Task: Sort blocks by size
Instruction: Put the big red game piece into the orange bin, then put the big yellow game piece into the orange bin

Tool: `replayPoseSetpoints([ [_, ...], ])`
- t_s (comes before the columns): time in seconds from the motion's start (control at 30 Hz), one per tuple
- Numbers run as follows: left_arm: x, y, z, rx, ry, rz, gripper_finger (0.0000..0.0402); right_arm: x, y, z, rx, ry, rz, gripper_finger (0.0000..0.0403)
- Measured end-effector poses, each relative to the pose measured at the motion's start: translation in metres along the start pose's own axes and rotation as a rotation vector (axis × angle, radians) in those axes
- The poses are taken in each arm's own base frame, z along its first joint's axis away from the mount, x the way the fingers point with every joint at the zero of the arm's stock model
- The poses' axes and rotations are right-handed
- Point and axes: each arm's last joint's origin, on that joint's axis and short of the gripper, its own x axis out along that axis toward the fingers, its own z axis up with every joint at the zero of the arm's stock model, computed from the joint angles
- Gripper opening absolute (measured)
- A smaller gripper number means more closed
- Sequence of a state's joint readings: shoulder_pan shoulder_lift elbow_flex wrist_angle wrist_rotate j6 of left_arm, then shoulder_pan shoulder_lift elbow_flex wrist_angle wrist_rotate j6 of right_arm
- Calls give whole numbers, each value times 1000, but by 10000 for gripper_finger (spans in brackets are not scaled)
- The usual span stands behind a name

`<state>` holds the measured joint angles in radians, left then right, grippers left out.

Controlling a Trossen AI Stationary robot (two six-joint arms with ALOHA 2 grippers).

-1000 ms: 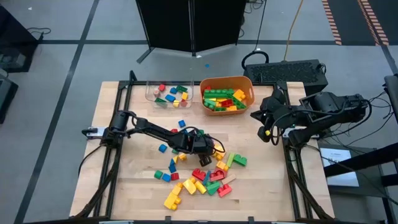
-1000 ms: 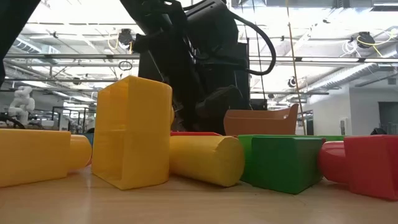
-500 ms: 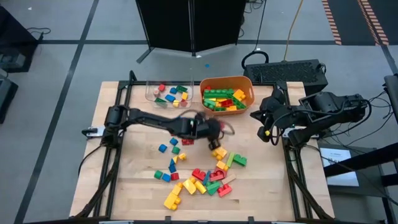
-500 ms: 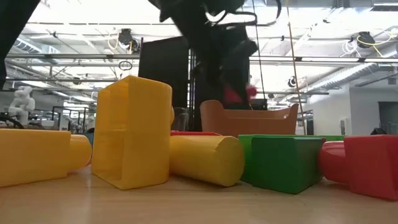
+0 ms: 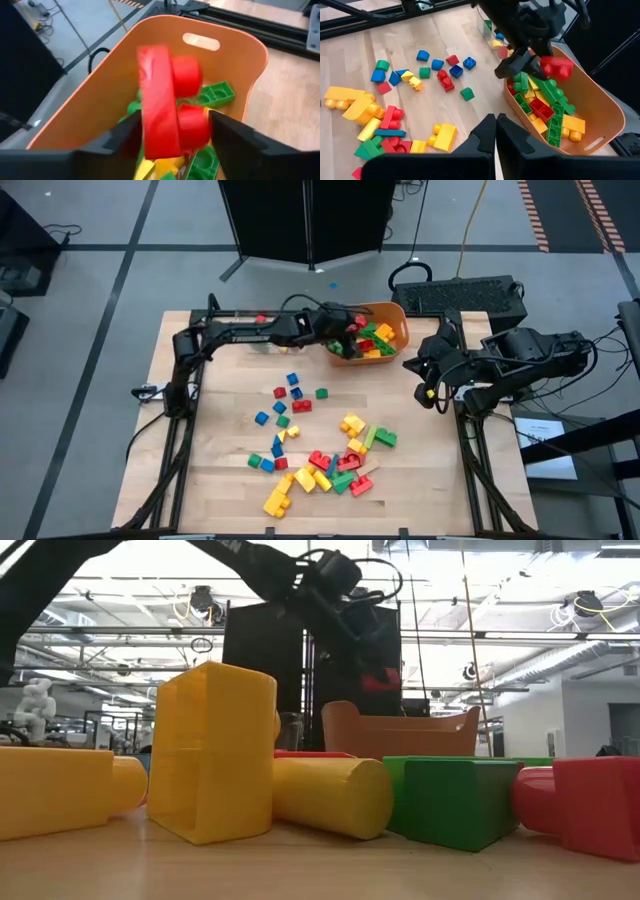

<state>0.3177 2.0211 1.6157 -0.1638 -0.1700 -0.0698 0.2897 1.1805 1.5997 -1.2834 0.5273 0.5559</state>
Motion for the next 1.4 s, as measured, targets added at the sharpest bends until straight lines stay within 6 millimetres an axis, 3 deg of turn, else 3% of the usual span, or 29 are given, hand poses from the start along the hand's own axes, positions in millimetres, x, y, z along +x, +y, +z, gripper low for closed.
replayPoseSetpoints([
  [0.17,2,0,1,32,-19,-33,301,0,0,0,-2,1,0,9],
  [0.33,-2,-16,-2,109,31,-169,318,0,0,0,-15,1,0,9],
  [0.47,-17,-53,-2,245,47,-474,320,0,0,0,-16,0,0,9],
  [0.6,-30,-92,-17,419,97,-642,321,0,0,0,-9,1,0,9],
  [0.93,-13,-150,-75,650,197,-820,321,0,0,0,0,2,1,9],
  [1.07,0,-160,-97,664,251,-836,322,0,0,0,4,3,2,9],
  [1.2,12,-162,-107,712,257,-735,322,0,0,0,3,4,3,9],
  [1.4,17,-157,-106,713,251,-678,322,0,0,0,3,6,3,9],
])
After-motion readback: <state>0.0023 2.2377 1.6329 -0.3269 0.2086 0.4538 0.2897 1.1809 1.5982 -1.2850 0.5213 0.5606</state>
